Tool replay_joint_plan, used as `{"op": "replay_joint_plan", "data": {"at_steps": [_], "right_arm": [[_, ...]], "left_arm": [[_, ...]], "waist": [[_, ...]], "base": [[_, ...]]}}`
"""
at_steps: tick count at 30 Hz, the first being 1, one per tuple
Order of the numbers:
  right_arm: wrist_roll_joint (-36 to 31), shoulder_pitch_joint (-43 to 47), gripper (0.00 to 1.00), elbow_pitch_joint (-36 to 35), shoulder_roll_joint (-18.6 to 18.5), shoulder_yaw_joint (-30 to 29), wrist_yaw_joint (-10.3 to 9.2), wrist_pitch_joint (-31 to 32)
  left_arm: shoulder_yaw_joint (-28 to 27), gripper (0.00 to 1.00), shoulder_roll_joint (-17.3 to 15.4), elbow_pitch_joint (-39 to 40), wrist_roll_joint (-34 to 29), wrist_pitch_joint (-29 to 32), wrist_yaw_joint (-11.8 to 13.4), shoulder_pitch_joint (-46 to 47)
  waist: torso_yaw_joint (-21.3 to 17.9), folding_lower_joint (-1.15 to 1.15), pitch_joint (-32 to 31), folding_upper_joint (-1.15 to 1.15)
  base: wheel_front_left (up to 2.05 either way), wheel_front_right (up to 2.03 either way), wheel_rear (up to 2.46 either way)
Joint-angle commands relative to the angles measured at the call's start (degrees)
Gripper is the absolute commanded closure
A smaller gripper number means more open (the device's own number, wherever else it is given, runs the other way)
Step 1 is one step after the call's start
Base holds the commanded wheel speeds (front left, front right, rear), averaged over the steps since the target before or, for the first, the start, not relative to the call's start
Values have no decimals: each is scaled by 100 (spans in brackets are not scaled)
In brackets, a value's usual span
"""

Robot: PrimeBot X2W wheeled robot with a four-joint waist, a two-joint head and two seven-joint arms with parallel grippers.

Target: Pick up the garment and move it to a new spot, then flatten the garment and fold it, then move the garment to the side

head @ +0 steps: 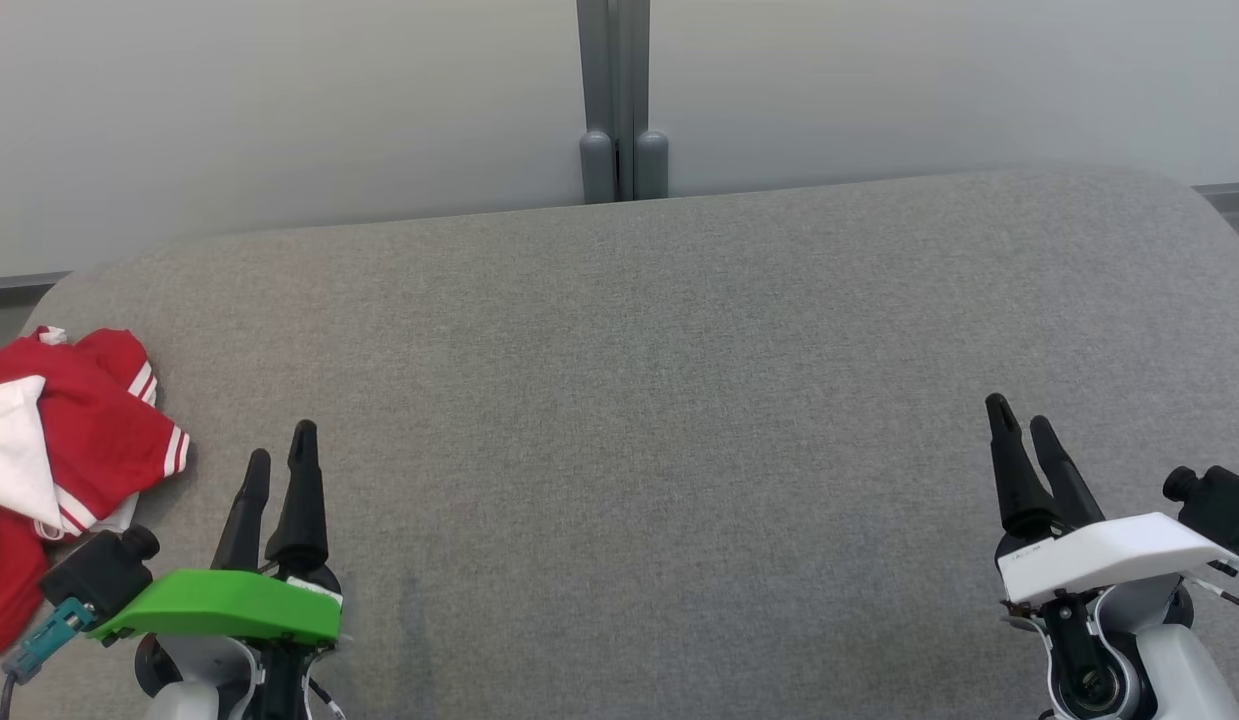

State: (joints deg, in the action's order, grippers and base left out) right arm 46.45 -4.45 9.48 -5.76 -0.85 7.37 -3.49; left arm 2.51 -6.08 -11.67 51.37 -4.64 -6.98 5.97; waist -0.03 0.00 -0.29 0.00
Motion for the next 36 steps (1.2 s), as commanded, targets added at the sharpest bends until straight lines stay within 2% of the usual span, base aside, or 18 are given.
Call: {"op": "replay_joint_plan", "data": {"at_steps": [1,36], "right_arm": [[-214,-80,0,-108,-49,27,14,-59],[-2436,64,0,-115,-51,239,17,-380]], "left_arm": [[37,0,-71,30,-223,-55,18,150],[480,0,-217,-671,-2277,-611,182,316]], "waist": [[-1,0,1,0],[10,0,-35,0]], "base": [[0,0,0],[0,0,0]]}}
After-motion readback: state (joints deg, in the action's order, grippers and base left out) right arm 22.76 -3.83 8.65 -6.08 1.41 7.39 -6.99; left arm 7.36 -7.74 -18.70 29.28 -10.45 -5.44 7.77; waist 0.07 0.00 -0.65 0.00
